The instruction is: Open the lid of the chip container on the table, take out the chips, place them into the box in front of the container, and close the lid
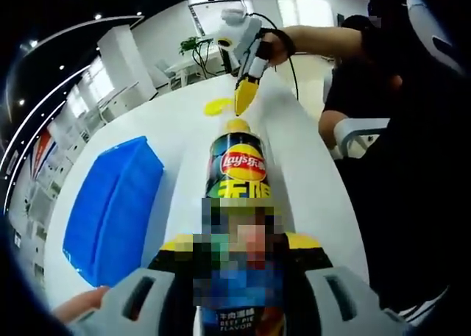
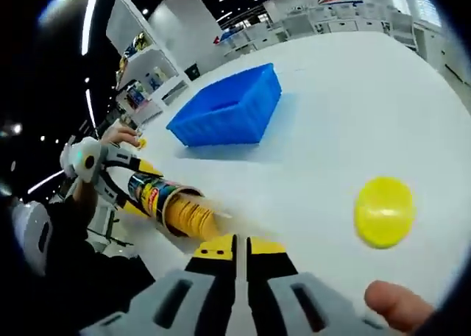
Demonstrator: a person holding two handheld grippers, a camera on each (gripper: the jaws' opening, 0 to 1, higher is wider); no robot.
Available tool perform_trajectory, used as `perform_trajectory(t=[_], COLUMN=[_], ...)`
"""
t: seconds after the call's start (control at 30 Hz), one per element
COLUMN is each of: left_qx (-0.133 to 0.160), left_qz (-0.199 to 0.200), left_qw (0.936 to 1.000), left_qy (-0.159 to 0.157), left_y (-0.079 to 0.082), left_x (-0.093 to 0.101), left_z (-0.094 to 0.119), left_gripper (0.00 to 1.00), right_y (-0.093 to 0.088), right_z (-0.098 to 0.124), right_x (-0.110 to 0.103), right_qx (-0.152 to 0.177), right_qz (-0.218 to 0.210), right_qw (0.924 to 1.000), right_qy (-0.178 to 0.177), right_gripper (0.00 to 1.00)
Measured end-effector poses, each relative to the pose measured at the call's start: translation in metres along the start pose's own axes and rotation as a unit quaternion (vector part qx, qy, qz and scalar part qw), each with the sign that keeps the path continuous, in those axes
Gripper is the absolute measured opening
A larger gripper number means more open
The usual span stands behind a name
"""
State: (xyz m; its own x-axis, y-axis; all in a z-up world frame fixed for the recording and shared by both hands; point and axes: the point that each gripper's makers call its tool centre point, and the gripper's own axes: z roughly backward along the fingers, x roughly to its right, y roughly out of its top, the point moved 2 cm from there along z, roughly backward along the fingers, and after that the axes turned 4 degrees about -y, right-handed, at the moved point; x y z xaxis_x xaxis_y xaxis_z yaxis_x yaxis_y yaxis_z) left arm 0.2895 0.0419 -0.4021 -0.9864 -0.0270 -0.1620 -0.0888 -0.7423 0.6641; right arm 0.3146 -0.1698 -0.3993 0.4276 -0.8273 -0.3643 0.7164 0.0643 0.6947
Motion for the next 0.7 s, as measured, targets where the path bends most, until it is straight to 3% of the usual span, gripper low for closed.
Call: perform_trajectory(t=[0.13, 0.17, 0.3, 0.47, 0.6, 0.7], left_qx=[-0.002, -0.003, -0.006, -0.009, -0.010, -0.011], left_qz=[-0.006, -0.007, -0.011, -0.017, -0.022, -0.028], left_qw=[1.0000, 1.0000, 0.9999, 0.9998, 0.9996, 0.9994], left_qy=[0.004, 0.004, 0.006, 0.008, 0.011, 0.014], left_y=[0.000, 0.000, -0.001, -0.002, -0.003, -0.004], left_x=[0.000, 0.000, 0.000, -0.001, 0.000, 0.000], left_z=[0.000, 0.000, -0.001, -0.002, -0.002, -0.002], left_gripper=[0.44, 0.44, 0.44, 0.45, 0.45, 0.46], right_y=[0.024, 0.025, 0.018, -0.003, -0.004, -0.002], right_z=[0.021, 0.025, 0.028, 0.009, 0.000, -0.005], right_x=[-0.007, -0.010, -0.024, -0.033, -0.027, -0.032], right_qx=[0.067, 0.071, 0.068, 0.043, 0.045, 0.046], right_qz=[-0.056, -0.055, -0.025, -0.008, -0.016, -0.029], right_qw=[0.9960, 0.9957, 0.9972, 0.9988, 0.9987, 0.9981], right_qy=[0.018, 0.022, 0.017, 0.022, 0.016, 0.030], right_gripper=[0.08, 0.08, 0.04, 0.03, 0.03, 0.03])
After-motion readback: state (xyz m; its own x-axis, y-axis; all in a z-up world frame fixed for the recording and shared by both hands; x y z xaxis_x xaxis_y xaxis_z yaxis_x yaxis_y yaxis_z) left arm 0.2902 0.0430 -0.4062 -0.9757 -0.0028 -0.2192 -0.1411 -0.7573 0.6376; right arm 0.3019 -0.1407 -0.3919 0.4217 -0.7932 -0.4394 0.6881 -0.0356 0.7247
